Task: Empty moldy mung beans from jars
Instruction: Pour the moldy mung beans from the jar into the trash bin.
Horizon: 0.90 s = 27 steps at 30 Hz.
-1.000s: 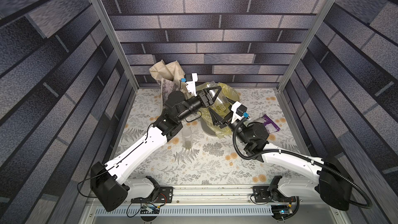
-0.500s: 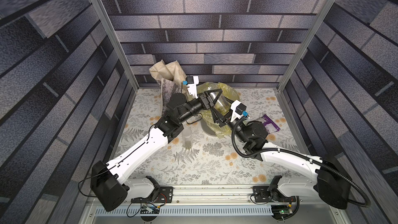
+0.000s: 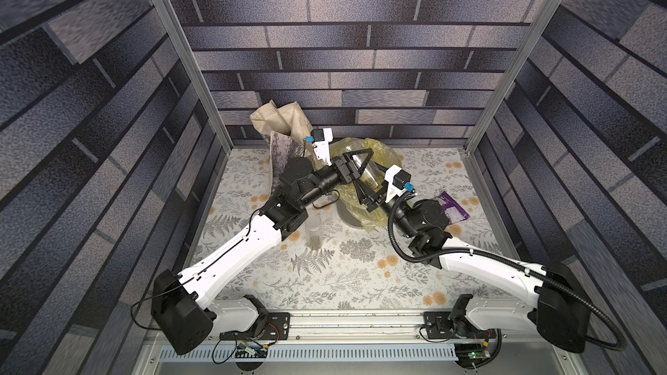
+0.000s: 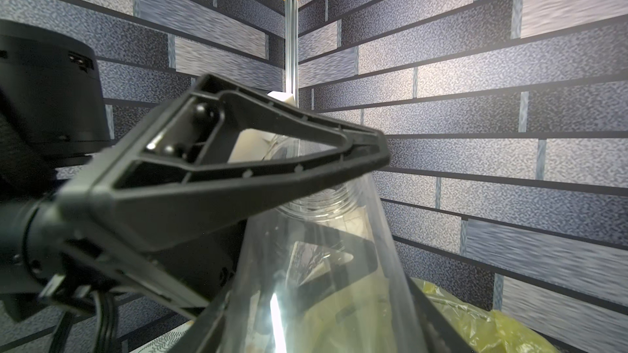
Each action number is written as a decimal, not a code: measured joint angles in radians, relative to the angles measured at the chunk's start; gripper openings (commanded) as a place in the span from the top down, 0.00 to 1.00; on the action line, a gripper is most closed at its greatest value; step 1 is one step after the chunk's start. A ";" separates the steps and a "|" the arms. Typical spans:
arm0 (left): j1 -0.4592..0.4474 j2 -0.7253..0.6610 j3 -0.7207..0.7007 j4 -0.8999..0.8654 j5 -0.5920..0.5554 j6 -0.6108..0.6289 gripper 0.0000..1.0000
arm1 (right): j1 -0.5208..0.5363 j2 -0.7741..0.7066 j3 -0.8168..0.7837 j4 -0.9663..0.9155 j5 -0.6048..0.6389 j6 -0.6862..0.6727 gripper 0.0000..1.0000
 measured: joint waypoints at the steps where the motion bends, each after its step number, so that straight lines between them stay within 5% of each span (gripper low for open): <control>1: -0.003 -0.002 -0.004 -0.005 -0.004 0.005 0.00 | 0.000 -0.004 0.006 -0.021 0.000 0.000 0.49; 16: -0.009 -0.148 -0.040 -0.156 -0.212 0.185 0.00 | 0.000 -0.116 0.079 -0.383 0.016 0.034 0.51; 27: -0.009 -0.331 -0.152 -0.249 -0.407 0.348 0.00 | 0.000 -0.135 0.357 -0.903 0.073 0.030 0.52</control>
